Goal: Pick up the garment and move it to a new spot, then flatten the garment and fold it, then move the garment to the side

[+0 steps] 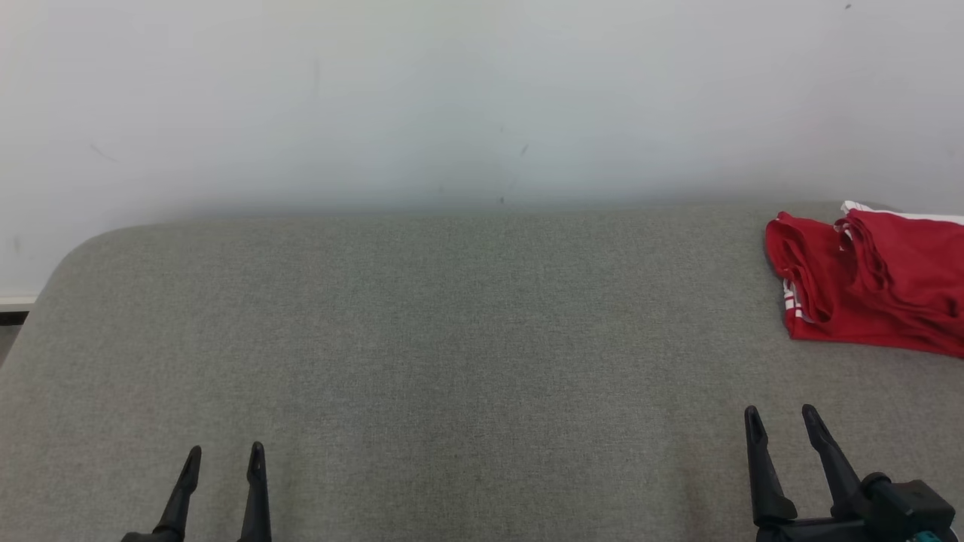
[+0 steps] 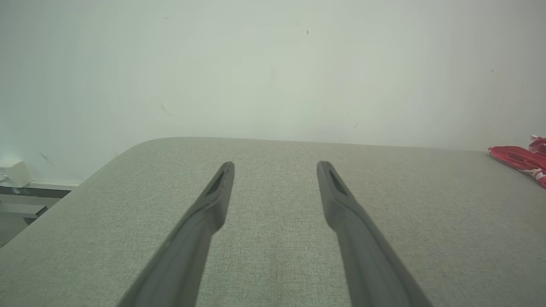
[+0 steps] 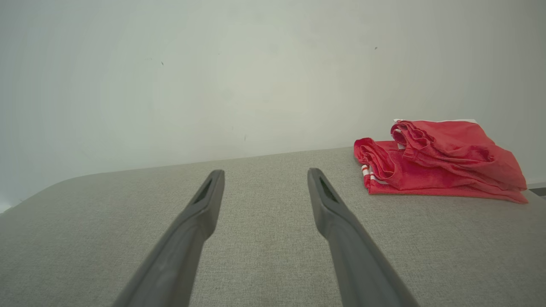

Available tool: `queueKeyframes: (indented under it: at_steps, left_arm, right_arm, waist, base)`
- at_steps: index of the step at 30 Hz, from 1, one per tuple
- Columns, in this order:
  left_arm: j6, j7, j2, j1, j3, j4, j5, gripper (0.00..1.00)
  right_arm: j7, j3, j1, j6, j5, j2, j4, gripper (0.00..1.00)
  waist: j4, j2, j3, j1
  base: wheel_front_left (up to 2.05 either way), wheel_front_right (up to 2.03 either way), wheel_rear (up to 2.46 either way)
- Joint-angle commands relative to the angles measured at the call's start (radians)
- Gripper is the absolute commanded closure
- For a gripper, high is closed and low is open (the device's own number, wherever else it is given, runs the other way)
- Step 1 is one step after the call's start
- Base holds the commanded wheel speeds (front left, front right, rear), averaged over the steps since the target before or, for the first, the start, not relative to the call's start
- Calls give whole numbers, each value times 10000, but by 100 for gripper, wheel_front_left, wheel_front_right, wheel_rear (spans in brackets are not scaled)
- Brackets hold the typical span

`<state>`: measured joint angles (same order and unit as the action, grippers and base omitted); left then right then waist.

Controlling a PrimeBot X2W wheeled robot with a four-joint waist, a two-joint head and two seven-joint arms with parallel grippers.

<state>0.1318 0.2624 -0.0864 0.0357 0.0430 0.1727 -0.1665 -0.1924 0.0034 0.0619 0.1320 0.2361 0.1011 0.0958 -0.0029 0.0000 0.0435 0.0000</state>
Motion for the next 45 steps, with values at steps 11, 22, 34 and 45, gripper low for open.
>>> queueKeyframes:
  at_steps: [11,22,34,45]
  left_arm:
    - [1,-234,103,45,28,501,-647,100]
    - [-1,-754,140,-180,125,507,-2720,100]
    - [-3,-1254,177,-406,217,530,-4695,100]
    - [-5,-1627,204,-576,293,555,-6158,100]
  right_arm:
    - [197,-7,114,-1,606,-58,494,100]
    - [624,-182,-177,-3,2585,-120,635,100]
    - [1036,-351,-446,-5,4469,-182,772,100]
    - [1334,-475,-645,-7,5854,-230,875,100]
  waist:
    - [-34,0,5,1]
    - [-28,0,-37,1]
    - [-22,0,-84,1]
    - [-17,0,-122,1]
  base:
    - [0,0,0]
    - [0,0,0]
    - [0,0,0]
    - [0,0,0]
